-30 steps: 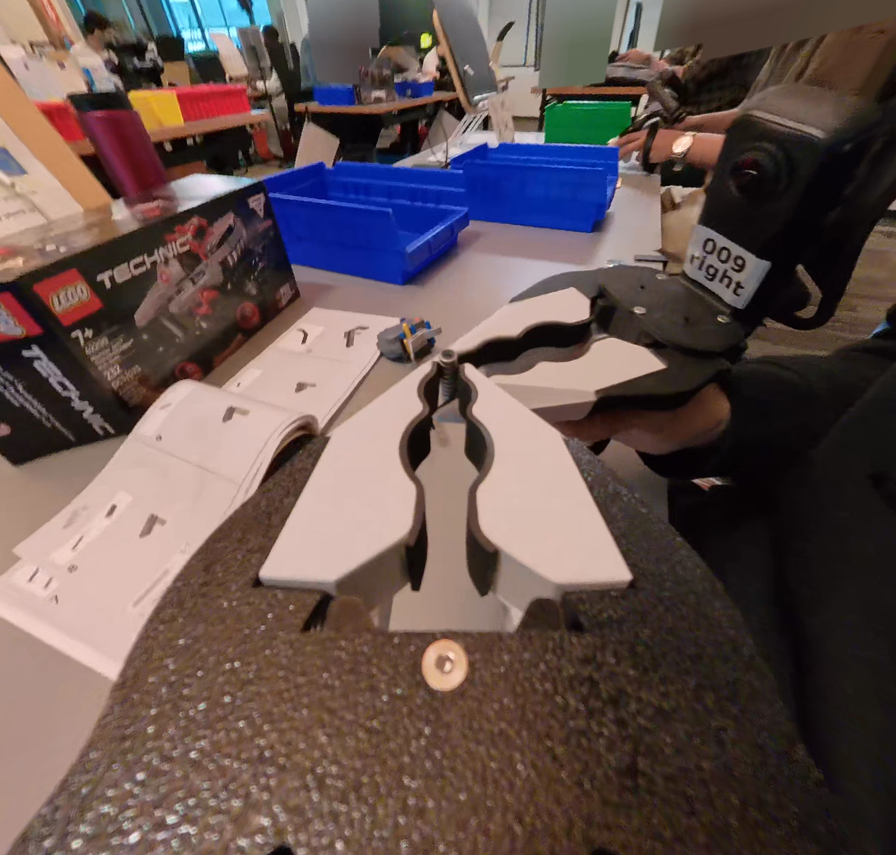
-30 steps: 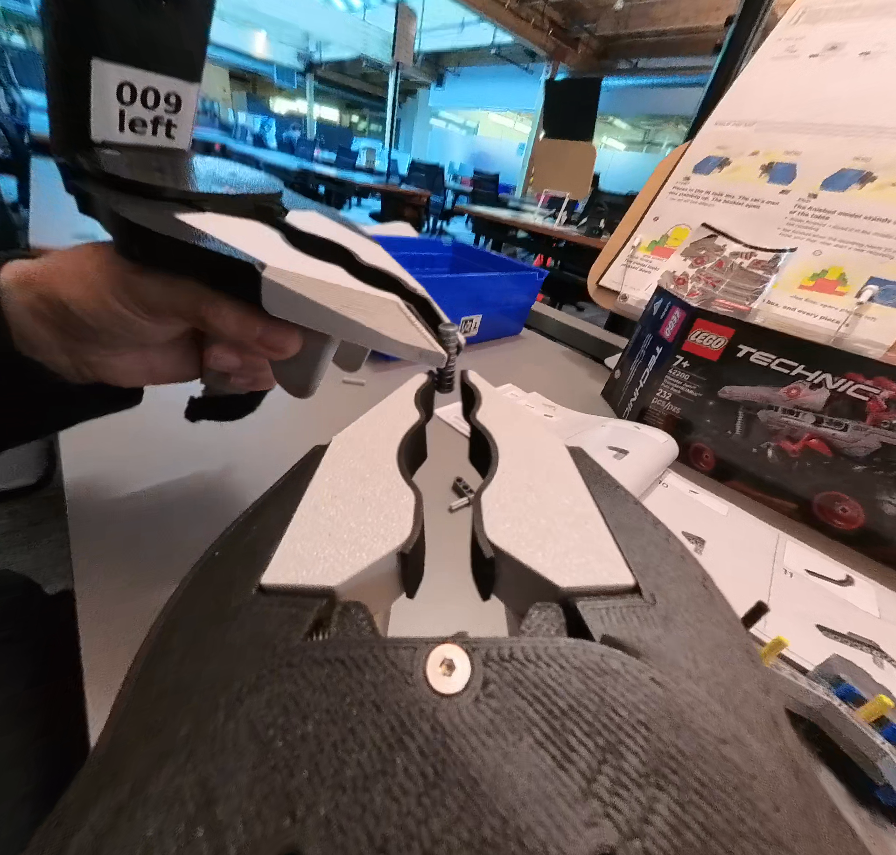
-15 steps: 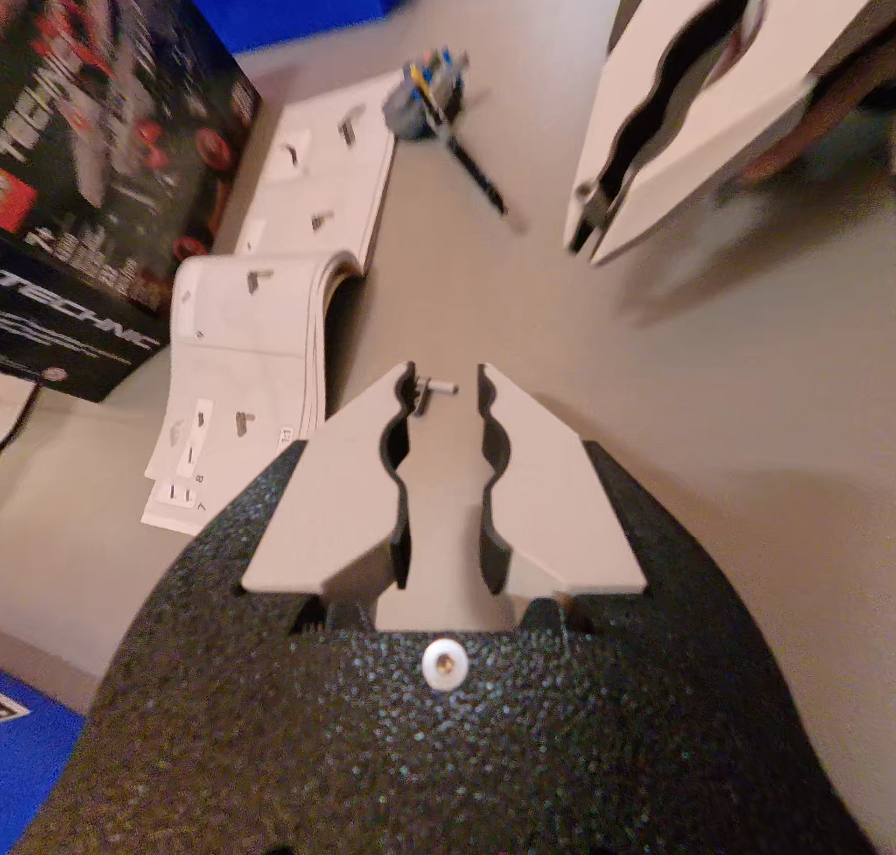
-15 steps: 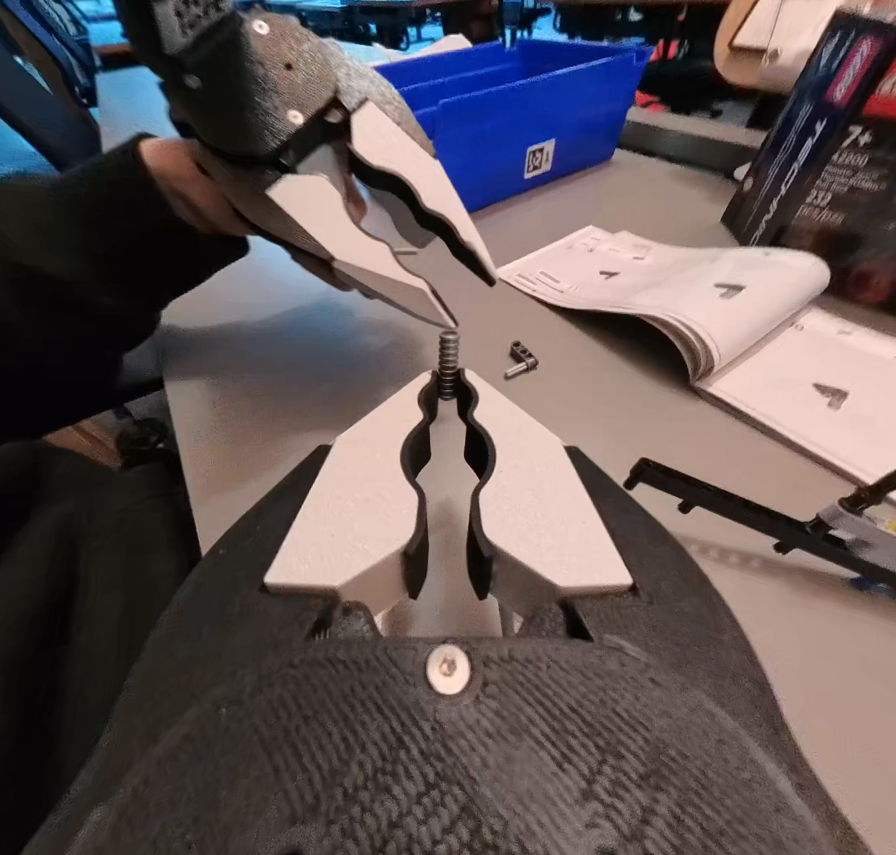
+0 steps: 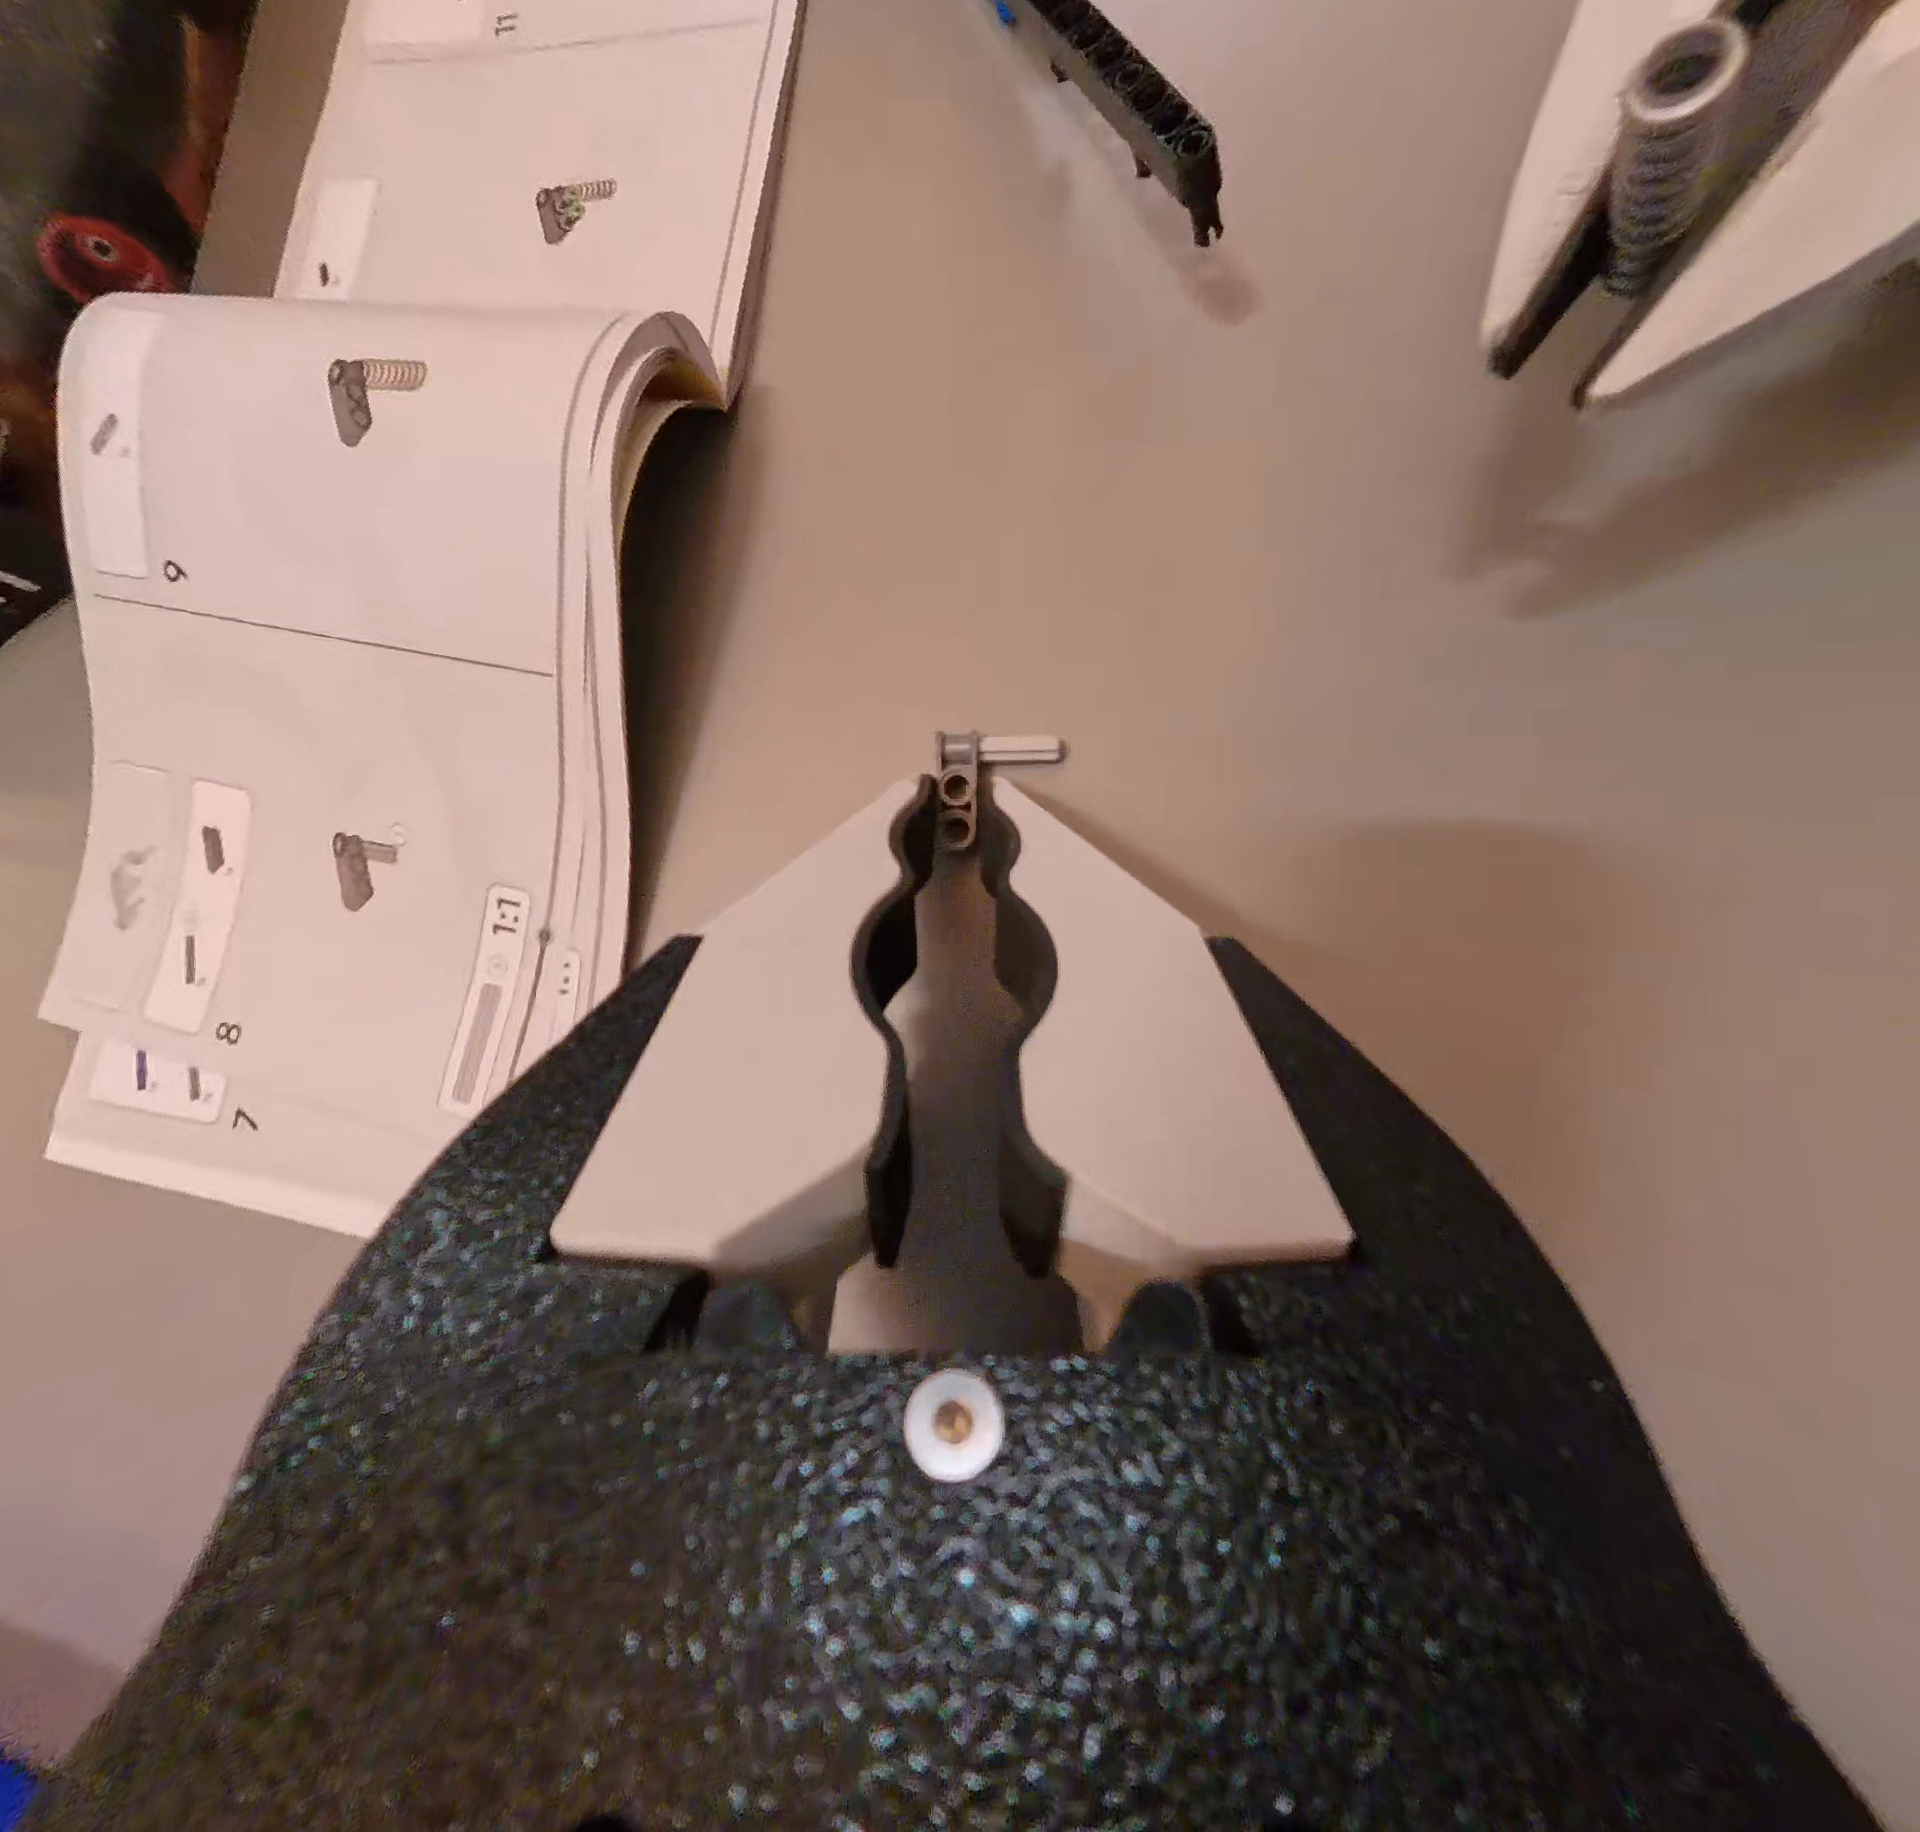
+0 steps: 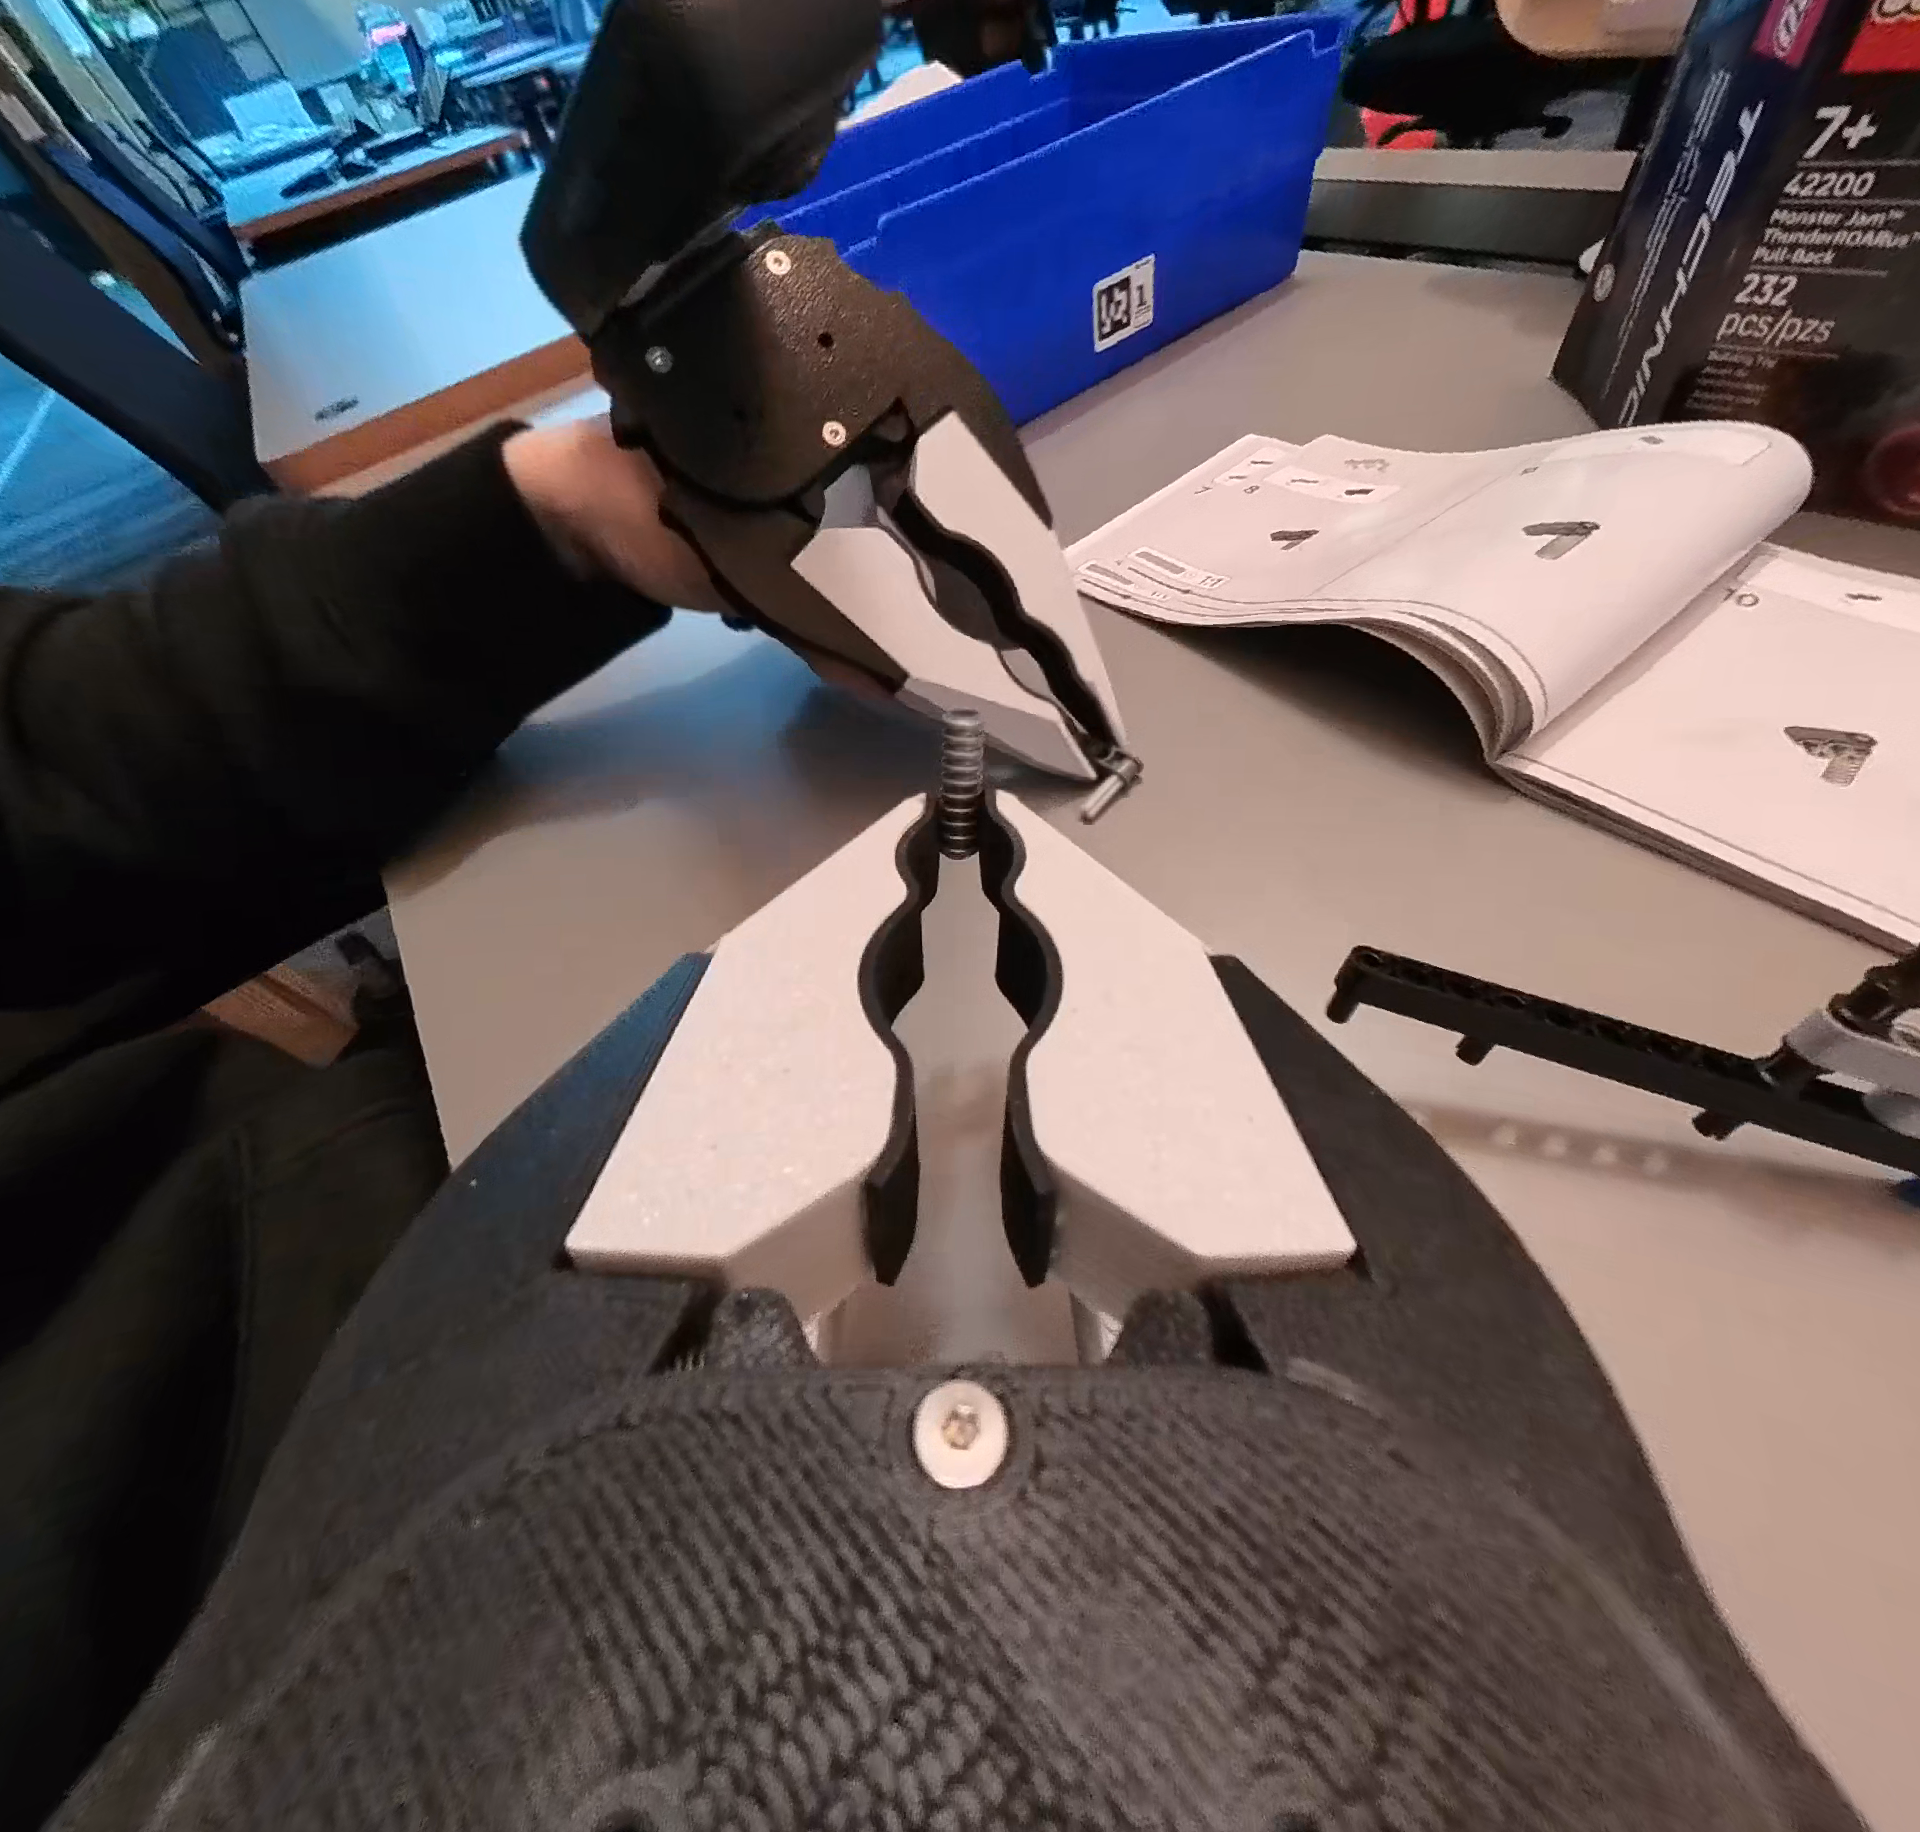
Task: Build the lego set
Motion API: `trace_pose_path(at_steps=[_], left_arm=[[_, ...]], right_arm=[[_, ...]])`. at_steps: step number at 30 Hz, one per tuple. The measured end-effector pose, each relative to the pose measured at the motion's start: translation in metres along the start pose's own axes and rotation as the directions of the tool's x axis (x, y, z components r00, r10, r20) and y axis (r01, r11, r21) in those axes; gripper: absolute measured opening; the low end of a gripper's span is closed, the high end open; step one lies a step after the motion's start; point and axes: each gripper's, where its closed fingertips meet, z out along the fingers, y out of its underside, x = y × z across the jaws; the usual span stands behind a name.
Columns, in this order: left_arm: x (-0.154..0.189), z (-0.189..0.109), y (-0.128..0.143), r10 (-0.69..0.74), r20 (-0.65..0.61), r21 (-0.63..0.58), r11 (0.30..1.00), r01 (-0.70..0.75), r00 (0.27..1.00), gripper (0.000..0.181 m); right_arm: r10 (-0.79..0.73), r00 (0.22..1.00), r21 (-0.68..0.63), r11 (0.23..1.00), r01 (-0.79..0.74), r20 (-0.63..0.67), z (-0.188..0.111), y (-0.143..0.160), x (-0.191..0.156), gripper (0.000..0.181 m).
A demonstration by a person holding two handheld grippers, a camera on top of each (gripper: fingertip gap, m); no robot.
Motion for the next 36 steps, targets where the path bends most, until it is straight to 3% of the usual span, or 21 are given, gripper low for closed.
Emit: trace_pose_path(at_steps=[5, 10, 14, 17, 24, 36], left_arm=[[-0.007, -0.003, -0.007, 0.011, 0.117, 0.079, 0.997, -0.020, 0.993, 0.005], [-0.008, -0.026, -0.052, 0.036, 0.305, 0.309, 0.941, -0.135, 0.952, 0.005], [-0.001, -0.040, -0.074, 0.161, 0.446, 0.317, 0.891, -0.324, 0.880, 0.004], [0.005, -0.048, -0.091, 0.211, 0.515, 0.320, 0.852, -0.414, 0.831, 0.005], [0.018, -0.060, -0.125, 0.241, 0.574, 0.361, 0.783, -0.506, 0.782, 0.005], [0.033, -0.068, -0.132, 0.327, 0.577, 0.309, 0.761, -0.571, 0.748, 0.005]], right_arm=[[0.040, 0.999, 0.004, 0.999, -0.041, 0.015, 0.003, -0.002, 0.002, 0.004], [0.191, 0.977, 0.077, 0.977, -0.198, 0.090, -0.005, -0.007, -0.003, 0.004], [0.159, 0.982, 0.011, 0.987, -0.161, 0.097, -0.009, 0.001, -0.003, 0.004], [0.245, 0.955, 0.049, 0.965, -0.256, 0.167, -0.016, -0.006, -0.003, 0.004], [0.311, 0.923, 0.083, 0.938, -0.337, 0.227, -0.023, -0.009, 0.009, 0.004], [0.318, 0.916, 0.126, 0.926, -0.356, 0.245, -0.025, -0.015, 0.012, 0.004]])
